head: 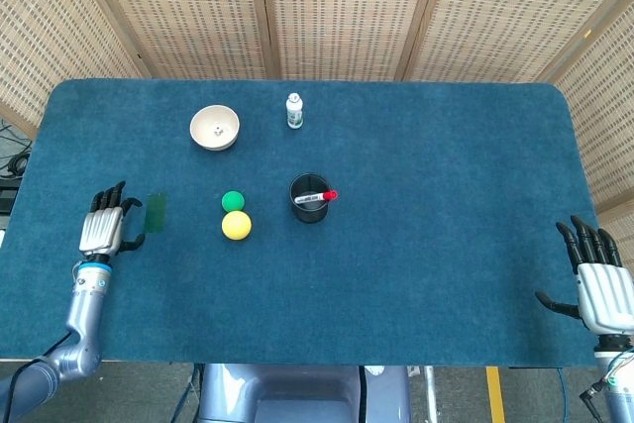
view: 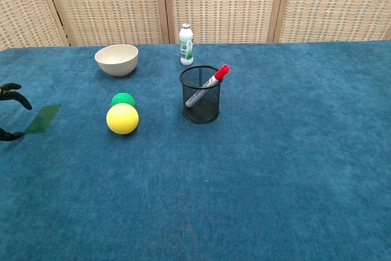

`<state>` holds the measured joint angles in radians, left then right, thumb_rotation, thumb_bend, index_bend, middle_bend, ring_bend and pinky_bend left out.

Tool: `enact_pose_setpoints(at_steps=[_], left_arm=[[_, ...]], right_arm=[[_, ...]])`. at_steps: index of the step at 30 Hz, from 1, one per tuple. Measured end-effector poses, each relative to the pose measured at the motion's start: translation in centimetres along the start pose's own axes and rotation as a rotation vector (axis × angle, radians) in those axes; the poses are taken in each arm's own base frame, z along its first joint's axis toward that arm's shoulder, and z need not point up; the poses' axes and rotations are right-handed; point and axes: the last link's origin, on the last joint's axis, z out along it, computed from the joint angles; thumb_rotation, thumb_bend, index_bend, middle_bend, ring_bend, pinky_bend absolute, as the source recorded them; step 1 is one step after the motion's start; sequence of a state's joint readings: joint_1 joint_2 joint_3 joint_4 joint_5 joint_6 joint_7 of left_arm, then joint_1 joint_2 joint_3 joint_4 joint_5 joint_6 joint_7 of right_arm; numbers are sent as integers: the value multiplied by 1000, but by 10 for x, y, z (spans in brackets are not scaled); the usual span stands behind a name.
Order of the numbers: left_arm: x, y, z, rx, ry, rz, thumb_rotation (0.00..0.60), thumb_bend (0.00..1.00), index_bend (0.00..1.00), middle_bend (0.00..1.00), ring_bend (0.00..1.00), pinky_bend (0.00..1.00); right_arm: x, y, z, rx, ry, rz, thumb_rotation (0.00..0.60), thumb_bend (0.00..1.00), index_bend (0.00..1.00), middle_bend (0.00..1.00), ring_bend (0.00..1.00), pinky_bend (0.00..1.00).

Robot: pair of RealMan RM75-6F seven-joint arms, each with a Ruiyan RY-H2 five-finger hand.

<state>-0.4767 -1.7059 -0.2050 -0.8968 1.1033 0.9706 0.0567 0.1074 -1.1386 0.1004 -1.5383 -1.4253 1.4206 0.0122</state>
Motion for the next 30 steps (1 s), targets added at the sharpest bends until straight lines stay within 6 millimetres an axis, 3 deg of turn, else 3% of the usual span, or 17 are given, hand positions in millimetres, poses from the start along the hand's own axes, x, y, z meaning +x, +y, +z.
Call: enact_pose_setpoints(at_steps=[20, 30], left_arm=[[-8, 8, 5, -11, -11, 2, 600, 296, 292, 0, 0, 0], [9, 21, 15, -31, 49, -10, 600, 314, 292, 0, 0, 0]], right_arm=[[0, 1, 0, -4, -2, 3, 600, 2, 0, 0, 0, 0], [-1, 2, 1, -9, -6, 5, 600, 2, 0, 0, 0, 0]])
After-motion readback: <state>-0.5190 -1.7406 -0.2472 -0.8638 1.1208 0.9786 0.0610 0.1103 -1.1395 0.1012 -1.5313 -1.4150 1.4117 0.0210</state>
